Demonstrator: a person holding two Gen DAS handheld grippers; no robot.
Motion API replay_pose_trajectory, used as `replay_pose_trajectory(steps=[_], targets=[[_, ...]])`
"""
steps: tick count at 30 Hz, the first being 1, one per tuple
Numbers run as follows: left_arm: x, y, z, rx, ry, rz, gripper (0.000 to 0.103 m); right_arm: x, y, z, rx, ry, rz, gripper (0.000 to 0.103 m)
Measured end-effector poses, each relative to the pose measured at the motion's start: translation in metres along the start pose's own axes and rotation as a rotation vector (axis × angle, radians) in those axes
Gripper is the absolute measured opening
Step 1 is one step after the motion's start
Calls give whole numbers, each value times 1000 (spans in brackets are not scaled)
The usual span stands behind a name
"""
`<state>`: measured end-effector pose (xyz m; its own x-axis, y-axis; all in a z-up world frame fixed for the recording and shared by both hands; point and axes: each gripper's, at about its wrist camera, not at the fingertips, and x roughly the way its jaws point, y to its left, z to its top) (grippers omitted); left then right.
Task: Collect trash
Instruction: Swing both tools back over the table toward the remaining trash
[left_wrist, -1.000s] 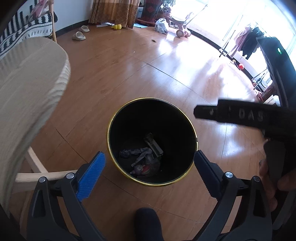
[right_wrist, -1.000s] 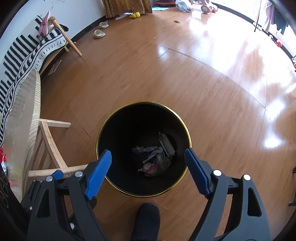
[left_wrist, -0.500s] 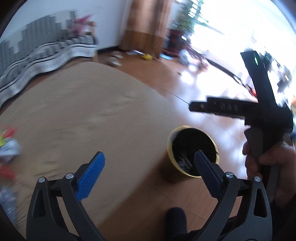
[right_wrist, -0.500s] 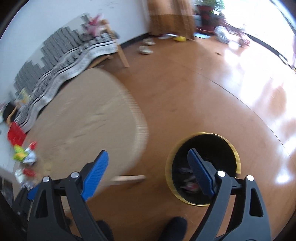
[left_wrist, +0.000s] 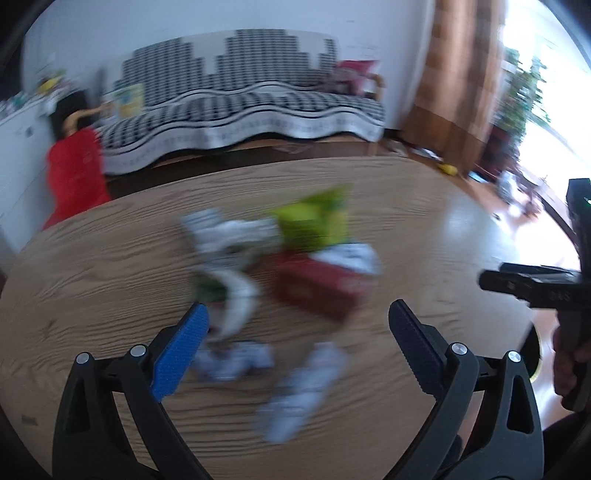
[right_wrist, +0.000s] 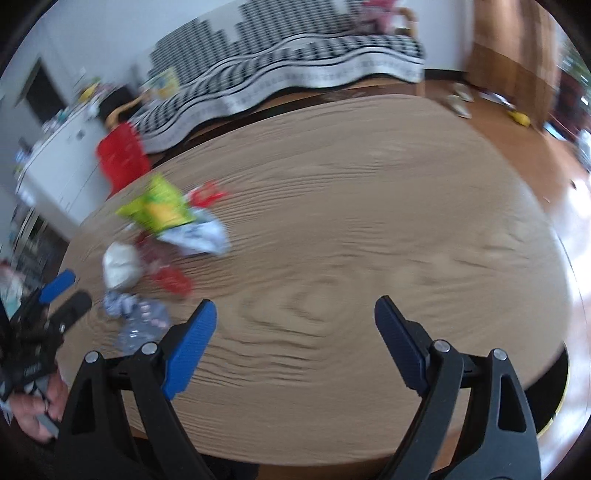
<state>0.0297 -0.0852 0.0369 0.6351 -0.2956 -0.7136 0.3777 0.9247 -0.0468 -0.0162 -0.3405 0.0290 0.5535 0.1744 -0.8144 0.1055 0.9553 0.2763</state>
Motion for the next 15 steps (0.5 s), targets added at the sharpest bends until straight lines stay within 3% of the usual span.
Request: replay_pose_trajectory(steps=[5,15], targets=[[24,51,-5,-44,60,31,95,28,53,2,-86,39,73,85],[73,79,-3,-63,129,4,95,81,100,5,-171,113,100,84]])
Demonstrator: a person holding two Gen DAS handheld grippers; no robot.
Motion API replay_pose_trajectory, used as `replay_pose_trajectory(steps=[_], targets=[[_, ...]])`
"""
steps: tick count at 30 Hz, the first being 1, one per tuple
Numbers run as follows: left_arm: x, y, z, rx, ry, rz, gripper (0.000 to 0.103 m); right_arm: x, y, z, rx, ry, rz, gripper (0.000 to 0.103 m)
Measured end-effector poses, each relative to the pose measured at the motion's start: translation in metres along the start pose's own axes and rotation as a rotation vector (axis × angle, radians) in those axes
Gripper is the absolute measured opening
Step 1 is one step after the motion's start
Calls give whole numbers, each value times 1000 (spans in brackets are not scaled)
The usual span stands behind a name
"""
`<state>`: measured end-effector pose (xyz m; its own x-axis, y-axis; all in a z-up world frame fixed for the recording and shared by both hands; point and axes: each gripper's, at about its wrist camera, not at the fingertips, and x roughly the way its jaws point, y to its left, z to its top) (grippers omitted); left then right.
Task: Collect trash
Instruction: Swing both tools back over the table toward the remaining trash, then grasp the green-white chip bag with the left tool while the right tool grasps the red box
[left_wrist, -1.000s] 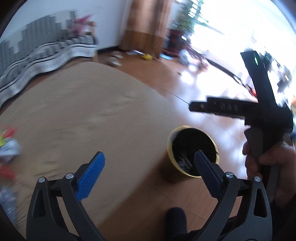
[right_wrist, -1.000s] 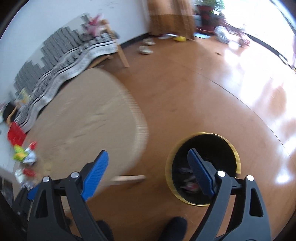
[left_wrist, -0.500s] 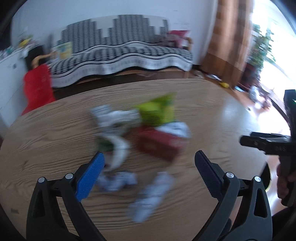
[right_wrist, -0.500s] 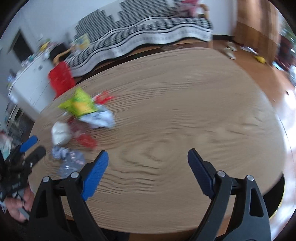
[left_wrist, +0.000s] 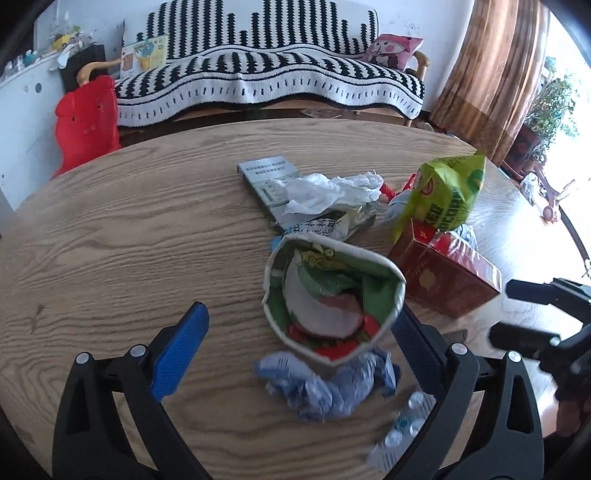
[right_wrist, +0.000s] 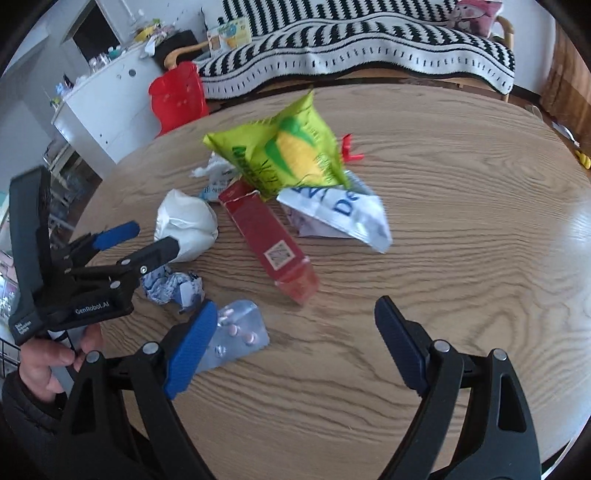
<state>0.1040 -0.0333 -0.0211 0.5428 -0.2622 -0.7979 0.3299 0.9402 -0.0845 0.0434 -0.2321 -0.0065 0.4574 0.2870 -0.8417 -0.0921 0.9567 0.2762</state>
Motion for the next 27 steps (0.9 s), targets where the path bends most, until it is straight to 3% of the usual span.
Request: replay_pose_trajectory(steps=[7,9,10,11,13,27], targets=[[17,-1,-1,35,8,1,95,18,2,9,-2,7,15,75],[15,0,-2,26,-4,-7,87,18,4,10,-10,3,27,70],[14,0,-1,26,-4,-18,72,18,6,11,-13,2,38,63],[14,0,-1,26,0,-25,55,18,7,11,-17,6,36,48],[11,0,0,15,-4,-17,52,20,9,10,-26,15,35,27],[-18,-11,4,-14,-62,8,51,-23,2,1,-26,-78,24,24]])
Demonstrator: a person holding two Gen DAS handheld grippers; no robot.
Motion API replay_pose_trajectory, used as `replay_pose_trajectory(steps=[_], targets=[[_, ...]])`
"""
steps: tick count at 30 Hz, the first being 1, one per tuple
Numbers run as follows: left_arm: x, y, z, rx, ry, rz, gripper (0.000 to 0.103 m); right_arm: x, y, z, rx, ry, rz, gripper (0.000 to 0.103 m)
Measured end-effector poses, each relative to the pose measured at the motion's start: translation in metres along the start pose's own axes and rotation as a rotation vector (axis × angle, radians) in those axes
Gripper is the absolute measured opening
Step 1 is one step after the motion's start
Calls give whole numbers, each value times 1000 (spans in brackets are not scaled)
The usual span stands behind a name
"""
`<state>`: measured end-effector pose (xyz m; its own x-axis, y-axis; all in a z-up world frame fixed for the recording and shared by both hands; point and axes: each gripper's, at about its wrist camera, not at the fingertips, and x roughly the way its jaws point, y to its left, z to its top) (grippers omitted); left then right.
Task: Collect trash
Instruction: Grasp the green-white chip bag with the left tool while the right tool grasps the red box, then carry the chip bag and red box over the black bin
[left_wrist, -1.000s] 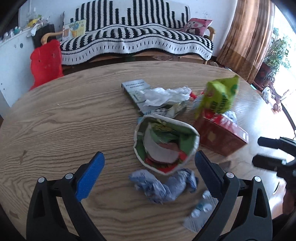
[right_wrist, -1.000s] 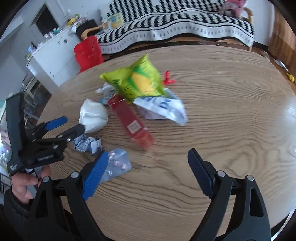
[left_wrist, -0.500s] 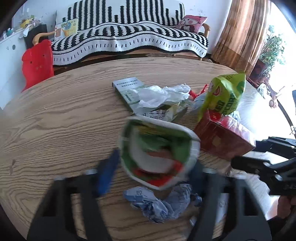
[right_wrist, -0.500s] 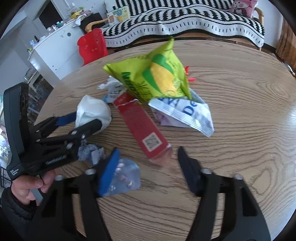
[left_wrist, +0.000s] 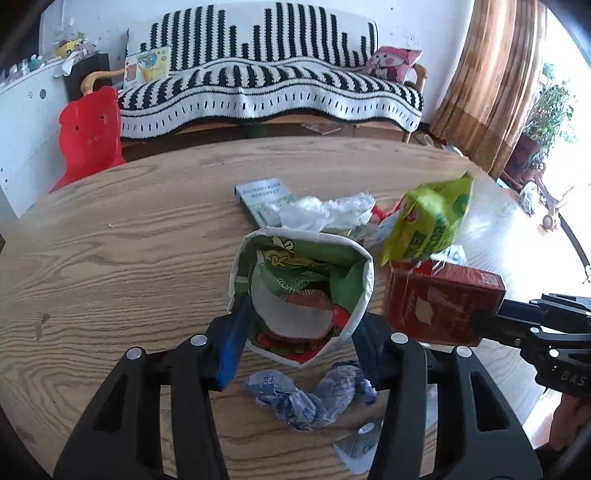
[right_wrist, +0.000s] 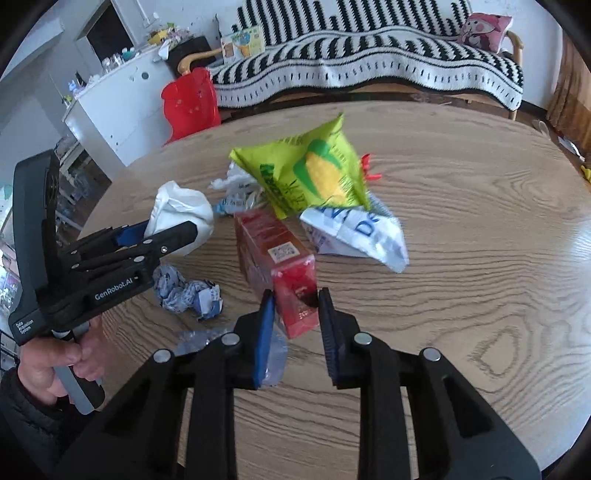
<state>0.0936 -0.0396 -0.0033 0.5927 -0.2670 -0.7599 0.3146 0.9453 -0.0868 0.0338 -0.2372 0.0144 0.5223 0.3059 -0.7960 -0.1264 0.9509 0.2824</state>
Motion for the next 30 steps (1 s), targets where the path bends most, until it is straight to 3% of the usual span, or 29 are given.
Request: replay_pose_trajectory(steps=[6,13,22,30], targets=[[-17,-21,8,12,-42,-26,51,-36,-29,-8,55,-54,-6,24],[-32,-72,16,60,-79,-90,51,-90,-85,-27,146,-121,-64,24],[-37,-197,12,187,-91,-238,51,-164,-186,-86,310,-180,-186,24],[-28,-330,-19,342,-42,-387,51,-234,-281,-174,494,-219,-323,24]])
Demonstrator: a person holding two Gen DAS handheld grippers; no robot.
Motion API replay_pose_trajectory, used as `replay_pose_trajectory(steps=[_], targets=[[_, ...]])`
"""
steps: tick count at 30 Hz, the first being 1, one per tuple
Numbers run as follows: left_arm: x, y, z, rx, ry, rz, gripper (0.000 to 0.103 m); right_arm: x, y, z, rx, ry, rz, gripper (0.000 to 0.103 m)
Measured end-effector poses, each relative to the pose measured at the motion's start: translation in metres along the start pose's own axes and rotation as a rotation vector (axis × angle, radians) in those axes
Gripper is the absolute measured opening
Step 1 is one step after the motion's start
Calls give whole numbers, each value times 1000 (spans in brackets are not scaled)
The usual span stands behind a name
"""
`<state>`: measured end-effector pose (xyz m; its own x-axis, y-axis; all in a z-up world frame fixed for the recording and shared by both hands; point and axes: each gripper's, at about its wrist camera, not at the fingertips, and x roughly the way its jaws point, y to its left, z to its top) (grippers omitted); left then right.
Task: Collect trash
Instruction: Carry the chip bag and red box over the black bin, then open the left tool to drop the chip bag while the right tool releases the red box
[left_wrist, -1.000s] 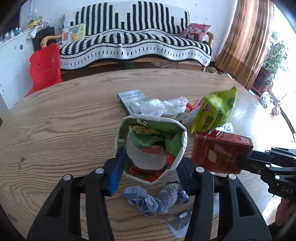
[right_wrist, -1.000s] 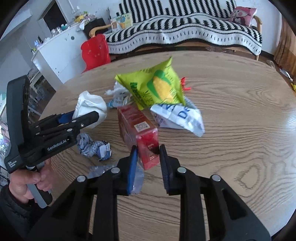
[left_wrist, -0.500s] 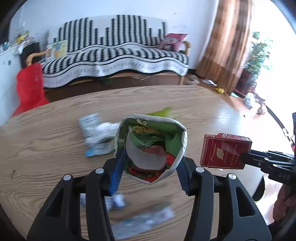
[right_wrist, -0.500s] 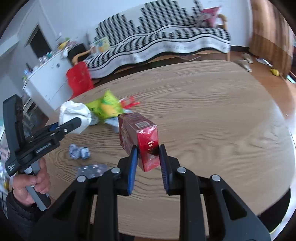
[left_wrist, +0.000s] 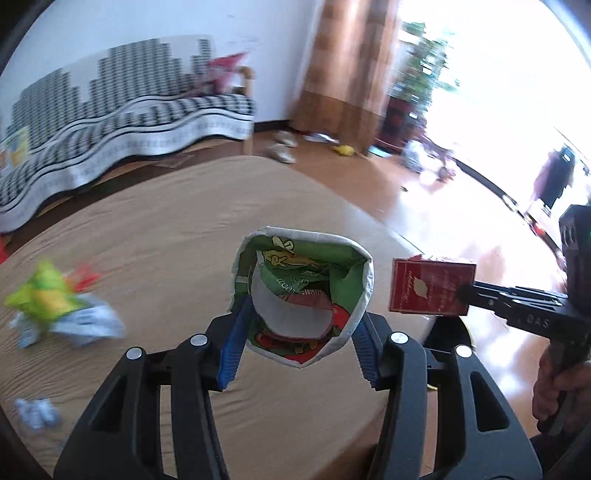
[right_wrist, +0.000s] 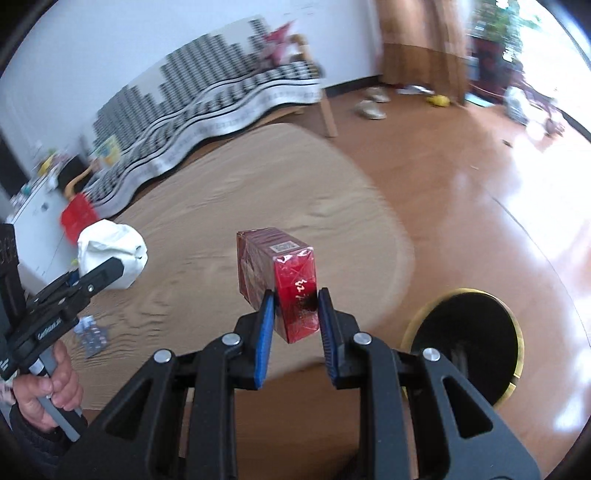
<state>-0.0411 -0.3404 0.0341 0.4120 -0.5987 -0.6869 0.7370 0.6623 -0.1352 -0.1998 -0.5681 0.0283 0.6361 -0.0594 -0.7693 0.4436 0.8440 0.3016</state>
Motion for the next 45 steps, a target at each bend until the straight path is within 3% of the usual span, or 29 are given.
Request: replay_pose_trajectory(steps=[7,16,20,28,29,30,38,39,40,41,42,43,45], targets=[[49,-112,-13,140,61,-152,51,-29,-105,-30,142,-12,-120,24],[111,-210,-49,263,171,-281,51,-36,-188,-67,248,43,-219,24],[136,-230,-64,287,223,-294,50,-32,-210,-81,280,80,-253,24],[171,-244,-71,282,286,-294,49,-25,-214,-81,297,96,-264,24],[172,-245,-72,279,288,-296,38,-25,-216,-82,298,96,-265,24],[175,-247,-72,281,298,-297,33,-26,-217,-83,301,97,-265,24],[185,-248,-71,274,311,-284,33,-25,-219,-83,315,100,-270,24],[184,-248,-72,270,309,-277,36,-25,-218,-84,314,100,-271,24],[185,-247,-72,264,310,-273,52,-24,-218,-85,314,101,-271,24],[185,-246,-71,250,307,-271,77,-24,-216,-84,314,101,-273,24],[184,-244,-69,236,297,-264,85,-24,-215,-84,314,101,-275,24],[181,-242,-68,228,287,-259,91,-24,-214,-84,315,101,-275,24],[181,-242,-67,222,294,-264,91,-23,-214,-84,316,102,-275,24]])
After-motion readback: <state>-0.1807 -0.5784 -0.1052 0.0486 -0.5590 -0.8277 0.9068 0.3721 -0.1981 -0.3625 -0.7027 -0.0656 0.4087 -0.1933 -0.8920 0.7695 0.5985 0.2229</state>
